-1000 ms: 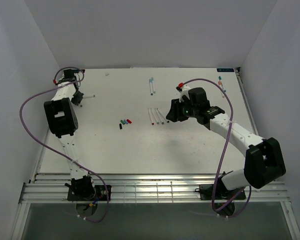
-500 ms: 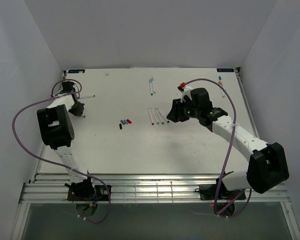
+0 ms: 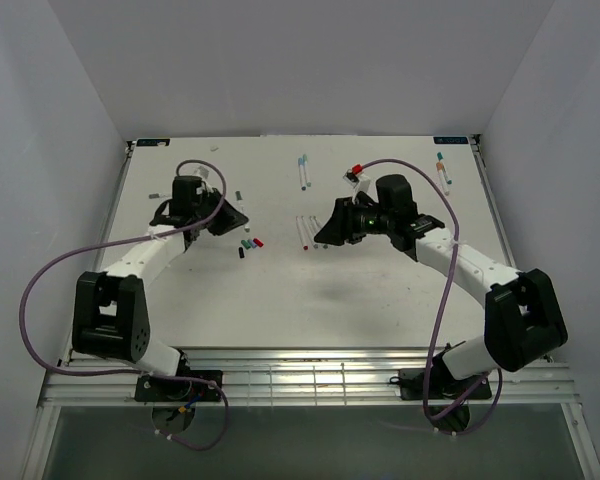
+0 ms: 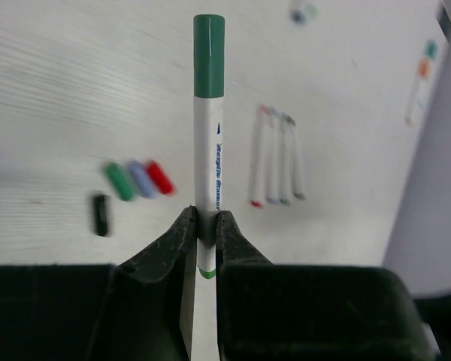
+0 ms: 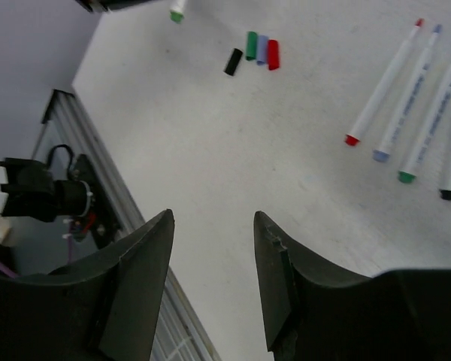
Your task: Open the pen caps
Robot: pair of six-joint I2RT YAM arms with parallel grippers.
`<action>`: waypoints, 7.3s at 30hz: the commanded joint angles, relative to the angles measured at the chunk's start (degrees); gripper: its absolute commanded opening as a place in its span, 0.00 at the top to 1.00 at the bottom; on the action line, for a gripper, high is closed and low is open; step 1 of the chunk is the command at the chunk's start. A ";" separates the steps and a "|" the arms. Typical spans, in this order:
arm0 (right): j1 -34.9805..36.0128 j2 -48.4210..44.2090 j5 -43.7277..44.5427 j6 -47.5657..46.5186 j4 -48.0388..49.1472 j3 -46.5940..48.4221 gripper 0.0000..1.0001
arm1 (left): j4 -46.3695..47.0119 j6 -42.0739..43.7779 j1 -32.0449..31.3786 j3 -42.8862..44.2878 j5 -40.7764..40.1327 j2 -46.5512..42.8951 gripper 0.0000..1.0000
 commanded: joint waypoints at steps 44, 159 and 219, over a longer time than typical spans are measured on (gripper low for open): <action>5.85 13.80 -3.55 29.38 39.15 -5.25 0.92 | 35.40 -5.25 -20.84 -17.00 25.43 -11.15 0.73; -7.16 28.92 17.29 -10.62 -14.64 26.12 0.92 | 9.38 2.58 0.52 -12.96 3.80 1.68 0.87; -5.93 23.75 13.23 -6.67 -14.63 22.96 0.53 | -17.50 -2.07 12.03 27.63 -13.06 19.51 0.40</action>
